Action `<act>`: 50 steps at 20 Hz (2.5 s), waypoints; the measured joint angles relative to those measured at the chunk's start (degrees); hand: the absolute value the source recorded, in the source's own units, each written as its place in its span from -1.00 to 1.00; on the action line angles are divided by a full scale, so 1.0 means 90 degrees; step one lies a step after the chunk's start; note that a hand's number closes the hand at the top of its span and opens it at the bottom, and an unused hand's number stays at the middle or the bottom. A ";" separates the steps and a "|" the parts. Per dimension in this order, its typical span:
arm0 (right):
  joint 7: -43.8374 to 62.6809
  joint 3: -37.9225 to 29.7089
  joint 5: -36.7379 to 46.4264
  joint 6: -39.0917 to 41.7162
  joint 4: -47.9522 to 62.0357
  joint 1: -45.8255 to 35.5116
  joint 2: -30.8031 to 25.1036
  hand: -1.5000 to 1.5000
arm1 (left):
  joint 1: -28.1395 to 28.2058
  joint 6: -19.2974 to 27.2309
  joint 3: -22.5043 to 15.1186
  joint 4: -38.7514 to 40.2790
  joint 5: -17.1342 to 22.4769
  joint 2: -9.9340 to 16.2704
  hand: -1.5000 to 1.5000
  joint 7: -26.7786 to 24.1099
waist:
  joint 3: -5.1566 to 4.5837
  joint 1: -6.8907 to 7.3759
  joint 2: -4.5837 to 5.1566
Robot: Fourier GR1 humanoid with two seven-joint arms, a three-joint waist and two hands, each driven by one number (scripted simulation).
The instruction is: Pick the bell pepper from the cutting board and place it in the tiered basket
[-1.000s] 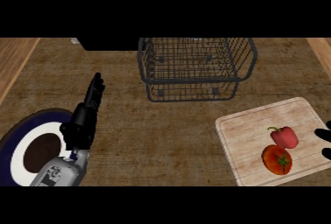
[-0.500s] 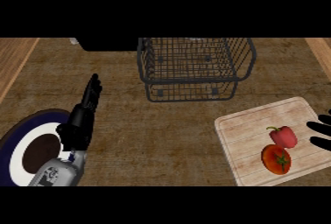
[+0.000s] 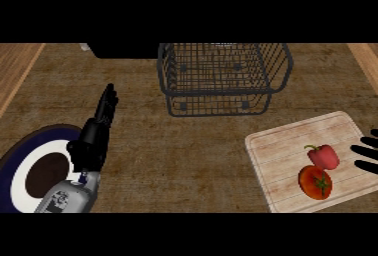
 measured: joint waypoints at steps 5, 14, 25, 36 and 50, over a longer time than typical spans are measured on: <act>-0.0449 0.0149 0.0508 -0.0517 0.0299 -0.0123 0.0278 -1.00 | 0.0096 -0.0075 0.0080 -0.0045 -0.0143 -0.0124 0.00 0.0058 | -0.0009 -0.0018 -0.0009; -0.0490 0.0159 0.1131 -0.0538 0.1111 -0.0838 0.0939 -1.00 | 0.0181 -0.0252 0.0251 -0.0039 -0.0464 -0.0416 0.00 0.0063 | -0.0013 -0.0013 -0.0008; -0.0791 0.0496 0.1740 -0.0753 0.2298 -0.1440 0.1452 -1.00 | 0.0098 -0.0512 0.0497 -0.0148 -0.0725 -0.0600 0.00 0.0315 | -0.0012 -0.0006 -0.0008; -0.0848 0.0741 0.2123 -0.0757 0.2538 -0.1604 0.1786 -1.00 | 0.0225 -0.0786 0.0780 -0.0057 -0.0872 -0.0759 0.00 0.0110 | -0.0013 -0.0023 -0.0011; -0.0662 0.0956 0.2829 -0.0631 0.2926 -0.1992 0.2369 -1.00 | 0.0235 -0.0953 0.0929 -0.0125 -0.1191 -0.1073 0.00 0.0180 | -0.0014 -0.0017 -0.0011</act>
